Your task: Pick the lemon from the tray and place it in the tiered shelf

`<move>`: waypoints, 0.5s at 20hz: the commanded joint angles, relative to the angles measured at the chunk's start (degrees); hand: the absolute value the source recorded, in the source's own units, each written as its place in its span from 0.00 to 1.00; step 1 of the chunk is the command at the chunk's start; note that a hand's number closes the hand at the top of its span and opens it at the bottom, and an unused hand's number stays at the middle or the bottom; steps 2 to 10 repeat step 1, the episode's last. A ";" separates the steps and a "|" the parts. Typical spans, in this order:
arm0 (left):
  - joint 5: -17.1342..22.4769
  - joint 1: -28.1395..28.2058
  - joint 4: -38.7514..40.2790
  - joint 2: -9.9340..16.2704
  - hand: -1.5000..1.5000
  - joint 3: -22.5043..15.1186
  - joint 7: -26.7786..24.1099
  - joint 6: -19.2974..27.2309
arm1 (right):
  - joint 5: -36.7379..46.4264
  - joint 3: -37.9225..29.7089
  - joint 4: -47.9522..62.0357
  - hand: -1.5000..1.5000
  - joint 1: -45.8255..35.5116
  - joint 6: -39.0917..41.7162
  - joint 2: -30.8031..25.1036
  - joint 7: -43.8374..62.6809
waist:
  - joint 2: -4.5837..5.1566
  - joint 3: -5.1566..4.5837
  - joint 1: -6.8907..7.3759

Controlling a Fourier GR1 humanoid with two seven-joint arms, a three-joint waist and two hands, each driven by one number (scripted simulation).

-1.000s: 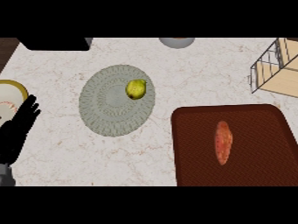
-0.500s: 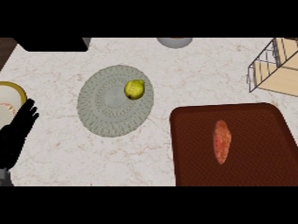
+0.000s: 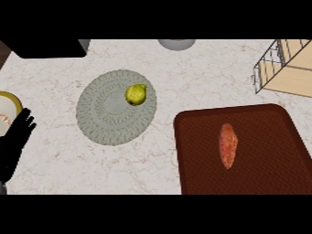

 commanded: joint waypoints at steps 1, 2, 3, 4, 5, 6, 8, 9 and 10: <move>0.47 1.07 -0.62 0.45 0.50 0.81 -0.38 -0.34 | -0.79 -1.36 2.79 0.00 4.82 4.71 -4.85 -3.93 | -0.25 0.15 -0.95; 0.47 1.07 -0.62 0.45 0.50 0.81 -0.38 -0.34 | -0.79 -1.36 2.79 0.00 4.82 4.71 -4.85 -3.93 | -0.25 0.15 -0.95; 0.47 1.07 -0.62 0.45 0.50 0.81 -0.38 -0.34 | -0.79 -1.36 2.79 0.00 4.82 4.71 -4.85 -3.93 | -0.25 0.15 -0.95; 0.47 1.07 -0.62 0.45 0.50 0.81 -0.38 -0.34 | -0.79 -1.36 2.79 0.00 4.82 4.71 -4.85 -3.93 | -0.25 0.15 -0.95; 0.47 1.07 -0.62 0.45 0.50 0.81 -0.38 -0.34 | -0.79 -1.36 2.79 0.00 4.82 4.71 -4.85 -3.93 | -0.25 0.15 -0.95; 0.47 1.07 -0.62 0.45 0.50 0.81 -0.38 -0.34 | -0.79 -1.36 2.79 0.00 4.82 4.71 -4.85 -3.93 | -0.25 0.15 -0.95; 0.47 1.07 -0.62 0.45 0.50 0.81 -0.38 -0.34 | -0.79 -1.36 2.79 0.00 4.82 4.71 -4.85 -3.93 | -0.25 0.15 -0.95; 0.47 1.07 -0.62 0.45 0.50 0.81 -0.38 -0.34 | -0.79 -1.36 2.79 0.00 4.82 4.71 -4.85 -3.93 | -0.25 0.15 -0.95; 0.47 1.07 -0.62 0.45 0.50 0.81 -0.38 -0.34 | -0.79 -1.36 2.79 0.00 4.82 4.71 -4.85 -3.93 | -0.25 0.15 -0.95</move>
